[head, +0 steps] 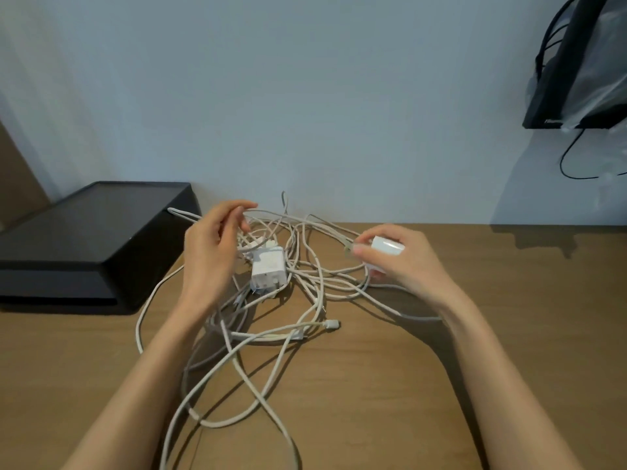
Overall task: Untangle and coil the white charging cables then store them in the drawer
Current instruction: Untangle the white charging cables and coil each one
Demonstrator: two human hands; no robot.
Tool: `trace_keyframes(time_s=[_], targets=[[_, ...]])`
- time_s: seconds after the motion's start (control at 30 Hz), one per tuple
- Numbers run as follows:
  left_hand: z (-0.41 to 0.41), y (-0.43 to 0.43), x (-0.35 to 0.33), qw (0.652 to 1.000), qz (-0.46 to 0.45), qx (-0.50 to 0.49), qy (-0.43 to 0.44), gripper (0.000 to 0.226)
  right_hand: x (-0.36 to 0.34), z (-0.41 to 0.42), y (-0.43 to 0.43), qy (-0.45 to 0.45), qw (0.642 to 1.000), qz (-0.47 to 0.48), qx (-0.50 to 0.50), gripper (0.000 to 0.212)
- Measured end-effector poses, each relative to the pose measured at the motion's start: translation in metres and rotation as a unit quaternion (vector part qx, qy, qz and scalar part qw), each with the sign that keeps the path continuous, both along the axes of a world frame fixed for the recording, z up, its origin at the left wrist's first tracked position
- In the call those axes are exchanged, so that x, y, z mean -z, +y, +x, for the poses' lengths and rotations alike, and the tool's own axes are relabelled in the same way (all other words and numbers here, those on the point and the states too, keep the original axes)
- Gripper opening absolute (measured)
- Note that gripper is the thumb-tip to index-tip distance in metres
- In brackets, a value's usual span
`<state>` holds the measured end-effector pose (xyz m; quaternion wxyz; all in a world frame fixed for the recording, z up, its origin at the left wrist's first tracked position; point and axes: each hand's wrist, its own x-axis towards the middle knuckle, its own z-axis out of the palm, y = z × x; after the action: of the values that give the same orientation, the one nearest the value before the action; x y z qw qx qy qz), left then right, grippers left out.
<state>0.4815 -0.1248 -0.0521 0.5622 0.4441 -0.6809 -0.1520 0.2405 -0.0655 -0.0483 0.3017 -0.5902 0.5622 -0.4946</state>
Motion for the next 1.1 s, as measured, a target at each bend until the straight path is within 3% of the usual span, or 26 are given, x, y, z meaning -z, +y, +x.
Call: trace_keyframes(time_s=[0.07, 0.1, 0.17, 0.2, 0.23, 0.3, 0.37, 0.6, 0.77, 0.83, 1.0, 1.1], targets=[[0.003, -0.003, 0.001, 1.000, 0.013, -0.020, -0.017, 0.023, -0.003, -0.002, -0.003, -0.078, 0.994, -0.042, 0.068, 0.015], [0.002, -0.003, 0.003, 0.999, 0.027, -0.025, -0.037, 0.023, -0.005, -0.002, -0.003, -0.163, 0.981, -0.047, 0.089, 0.016], [-0.002, -0.001, 0.004, 0.993, 0.069, -0.002, -0.093, 0.021, -0.009, -0.003, -0.003, -0.360, 0.929, -0.041, 0.077, 0.014], [-0.003, 0.000, 0.002, 0.986, 0.106, 0.044, -0.120, 0.019, -0.009, -0.003, -0.002, -0.408, 0.909, -0.042, 0.071, 0.013], [-0.004, 0.002, -0.001, 0.973, 0.152, 0.111, -0.137, 0.018, -0.007, -0.003, -0.003, -0.401, 0.912, -0.044, 0.078, 0.012], [-0.006, 0.008, -0.009, 0.935, 0.227, 0.237, -0.135, 0.034, -0.005, -0.003, -0.004, -0.289, 0.951, -0.061, 0.094, 0.013], [-0.009, 0.012, -0.011, 0.926, 0.235, 0.271, -0.121, 0.054, -0.007, 0.002, -0.003, -0.219, 0.970, -0.081, 0.068, 0.014], [-0.026, 0.018, 0.001, 0.959, 0.067, 0.256, -0.104, 0.061, -0.015, 0.021, 0.009, -0.258, 0.957, -0.003, -0.135, 0.012], [-0.028, 0.017, 0.002, 0.968, 0.031, 0.232, -0.090, 0.022, -0.014, 0.025, 0.012, -0.243, 0.949, 0.056, -0.195, 0.011], [-0.024, 0.015, -0.001, 0.972, 0.032, 0.214, -0.093, 0.007, -0.012, 0.023, 0.011, -0.235, 0.951, 0.056, -0.191, 0.010], [-0.001, 0.005, -0.009, 0.983, 0.078, 0.134, -0.094, 0.016, -0.012, 0.012, 0.011, -0.164, 0.983, 0.018, -0.081, 0.011], [-0.008, 0.009, -0.008, 0.975, 0.142, 0.168, 0.045, 0.019, -0.008, 0.015, 0.010, -0.054, 0.997, 0.014, -0.048, 0.013]])
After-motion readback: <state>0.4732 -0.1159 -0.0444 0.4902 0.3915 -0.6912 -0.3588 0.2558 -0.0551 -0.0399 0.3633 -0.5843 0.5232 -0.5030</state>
